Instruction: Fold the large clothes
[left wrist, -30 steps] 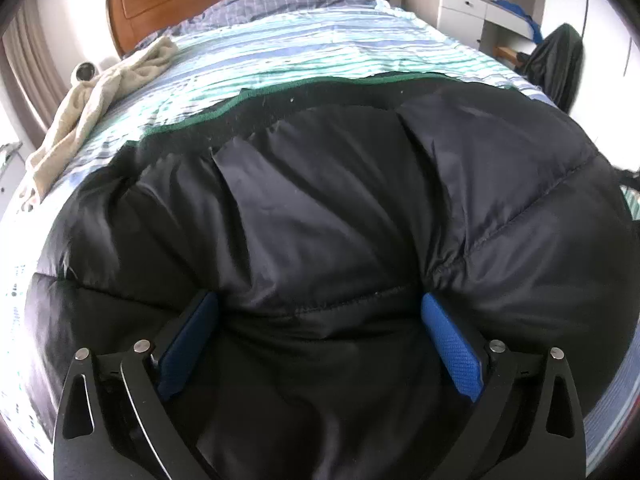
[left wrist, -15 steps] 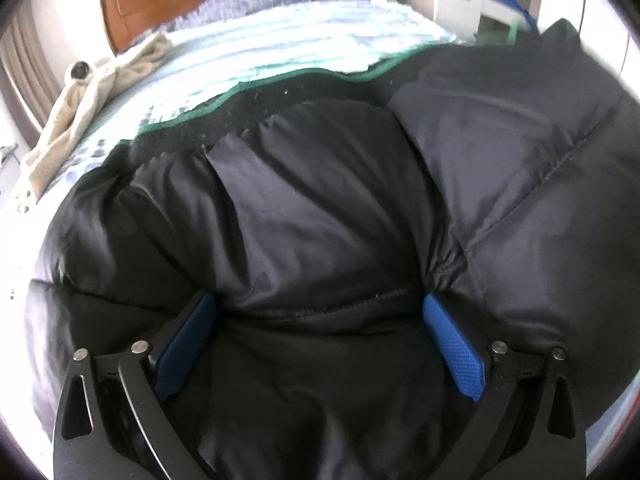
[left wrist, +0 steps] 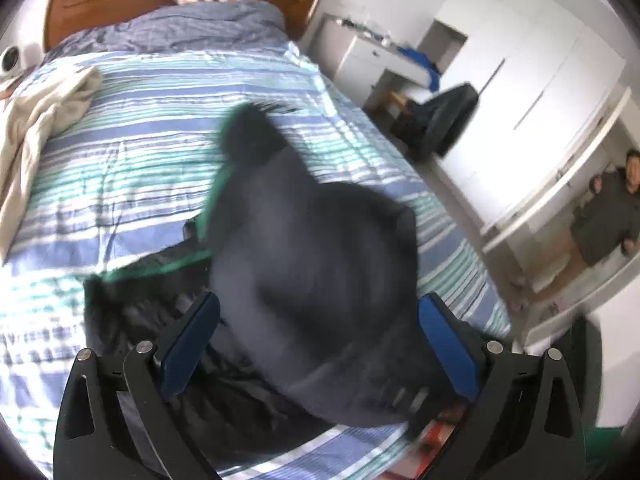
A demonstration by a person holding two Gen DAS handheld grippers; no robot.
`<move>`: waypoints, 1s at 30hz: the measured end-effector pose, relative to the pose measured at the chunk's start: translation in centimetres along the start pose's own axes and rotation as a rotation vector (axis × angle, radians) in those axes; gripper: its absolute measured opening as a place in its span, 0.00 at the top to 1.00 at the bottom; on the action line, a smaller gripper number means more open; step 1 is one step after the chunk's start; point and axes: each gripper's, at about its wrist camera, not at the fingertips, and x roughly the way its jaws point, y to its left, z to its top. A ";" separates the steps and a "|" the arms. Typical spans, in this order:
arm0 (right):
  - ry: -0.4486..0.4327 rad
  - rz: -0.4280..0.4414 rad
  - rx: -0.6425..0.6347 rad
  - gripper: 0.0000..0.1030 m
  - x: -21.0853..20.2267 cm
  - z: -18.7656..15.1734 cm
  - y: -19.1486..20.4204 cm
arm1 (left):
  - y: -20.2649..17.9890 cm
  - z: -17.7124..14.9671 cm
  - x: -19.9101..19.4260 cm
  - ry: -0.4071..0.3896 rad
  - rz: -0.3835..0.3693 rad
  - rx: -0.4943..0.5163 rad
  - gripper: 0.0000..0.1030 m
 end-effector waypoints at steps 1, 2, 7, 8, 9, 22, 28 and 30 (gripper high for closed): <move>-0.007 -0.015 -0.038 0.78 -0.3 0.2 1.4 | 0.0 0.5 0.5 0.019 0.024 0.001 0.03; -0.014 -0.036 -0.088 0.78 -0.4 -0.1 2.7 | 0.0 0.8 1.0 0.039 0.037 -0.006 0.03; -0.051 -0.130 -0.293 0.78 -0.3 -1.3 7.3 | -2.1 0.4 3.8 0.141 0.148 0.083 0.04; -0.059 -0.137 -0.309 0.78 -0.4 -1.5 7.6 | -2.4 0.2 4.3 0.146 0.188 0.094 0.15; -0.061 -0.131 -0.308 0.77 -0.7 -1.6 7.5 | -2.0 0.0 4.8 0.156 0.232 0.076 0.49; 0.086 0.483 0.221 0.53 -3.2 0.0 -3.7 | 10.6 -2.4 3.0 0.170 0.237 0.052 0.65; 0.195 0.594 0.227 0.59 4.5 -1.7 3.8 | 13.7 -3.7 3.0 0.171 0.298 0.041 0.61; 0.307 0.587 0.233 0.63 7.8 -3.0 5.6 | 15.6 -4.7 2.9 0.173 0.284 -0.023 0.55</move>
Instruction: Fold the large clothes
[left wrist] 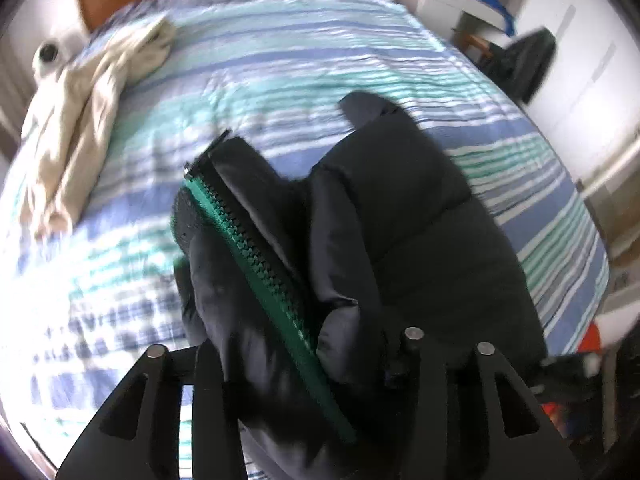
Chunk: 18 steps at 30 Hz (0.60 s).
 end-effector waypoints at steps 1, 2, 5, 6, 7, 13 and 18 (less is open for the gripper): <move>0.021 -0.011 0.007 0.63 1.0 -0.2 0.0 | 1.1 -0.5 0.5 0.003 -0.023 -0.041 0.53; 0.032 -0.024 0.005 0.63 1.7 -0.5 0.0 | 2.2 -1.1 1.1 0.005 -0.047 -0.086 0.51; 0.052 -0.098 -0.045 0.63 3.9 -0.5 0.9 | 5.3 -2.5 3.1 0.003 -0.117 -0.236 0.48; 0.059 -0.124 -0.060 0.63 4.7 -0.4 1.1 | 6.2 -3.0 3.9 -0.002 -0.136 -0.290 0.47; 0.063 -0.139 -0.070 0.64 5.1 -0.4 1.2 | 6.6 -3.4 4.7 -0.005 -0.142 -0.324 0.46; 0.111 -0.171 -0.102 0.64 5.6 0.4 1.7 | 7.9 -5.3 7.2 -0.043 -0.187 -0.439 0.42; 0.092 0.008 0.082 0.64 0.3 4.1 0.0 | 8.0 -6.6 6.8 -0.074 -0.187 -0.426 0.41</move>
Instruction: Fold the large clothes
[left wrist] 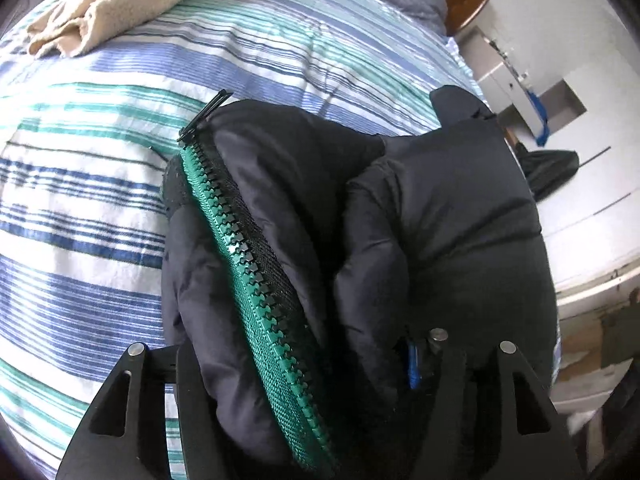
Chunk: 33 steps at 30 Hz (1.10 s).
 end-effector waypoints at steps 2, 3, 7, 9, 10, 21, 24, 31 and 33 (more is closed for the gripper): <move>-0.040 -0.031 0.036 0.63 -1.7 2.8 -0.9 | 0.4 -0.3 0.2 -0.003 -0.019 -0.023 0.40; -0.048 -0.050 0.047 0.63 -2.2 5.1 -1.6 | 0.5 -0.3 0.3 -0.002 -0.022 -0.026 0.40; 0.003 -0.098 0.061 0.63 0.2 11.3 -3.9 | 0.2 0.1 0.4 0.005 0.013 -0.007 0.39; 0.019 -0.180 0.079 0.63 3.2 13.2 -5.9 | -0.2 0.4 0.7 0.010 0.026 -0.002 0.39; 0.034 -0.182 0.123 0.62 4.3 12.3 -6.9 | 0.0 0.6 1.0 0.010 0.026 -0.004 0.39; 0.068 -0.211 0.265 0.79 10.8 9.9 -12.3 | 0.4 1.4 3.2 0.026 0.060 -0.020 0.37; 0.041 -0.186 0.225 0.77 9.8 9.5 -11.4 | 0.3 1.3 3.2 0.023 0.055 -0.006 0.36; -0.013 0.040 0.077 0.76 -1.5 -0.2 -5.2 | 0.2 1.2 3.2 0.018 0.048 -0.010 0.36; -0.056 -0.008 0.035 0.76 -5.0 -4.7 -4.1 | 0.3 1.3 3.2 0.017 0.042 -0.008 0.35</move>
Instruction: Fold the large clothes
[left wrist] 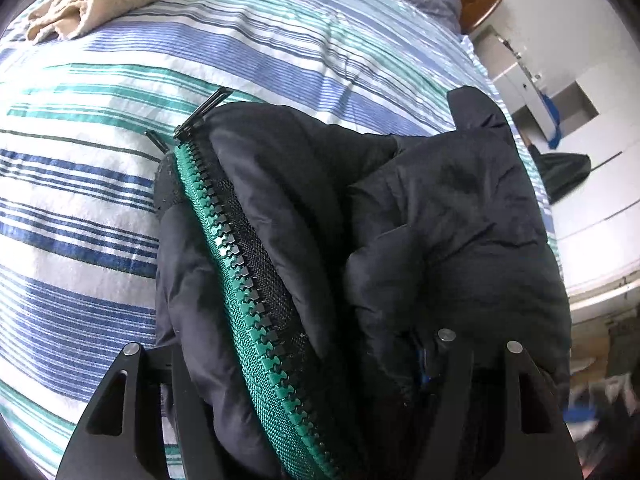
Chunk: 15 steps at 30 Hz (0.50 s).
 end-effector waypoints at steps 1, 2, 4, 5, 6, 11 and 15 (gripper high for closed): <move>-0.028 -0.037 -0.002 0.76 -1.4 -1.3 0.1 | 0.1 -0.2 -0.1 -0.001 -0.003 0.000 0.35; -0.059 -0.069 0.004 0.76 -2.8 -2.5 0.1 | 0.3 -0.3 -0.1 -0.002 -0.007 -0.003 0.35; -0.083 -0.125 0.032 0.76 -3.9 -4.3 -0.4 | 0.4 -0.3 -0.1 -0.001 -0.009 -0.003 0.35; -0.060 -0.134 0.046 0.76 -3.4 -4.9 -1.0 | 0.3 -0.3 -0.1 0.000 -0.007 -0.002 0.35; -0.030 -0.134 0.056 0.76 -2.5 -5.3 -1.6 | 0.3 -0.3 -0.1 0.002 -0.005 0.002 0.34; 0.036 -0.176 0.059 0.79 1.4 -5.7 -2.9 | -0.1 -0.3 -0.1 0.001 0.014 0.010 0.31; 0.022 -0.213 0.005 0.80 3.3 -6.2 -3.1 | 0.3 -0.3 0.0 -0.001 -0.003 -0.007 0.29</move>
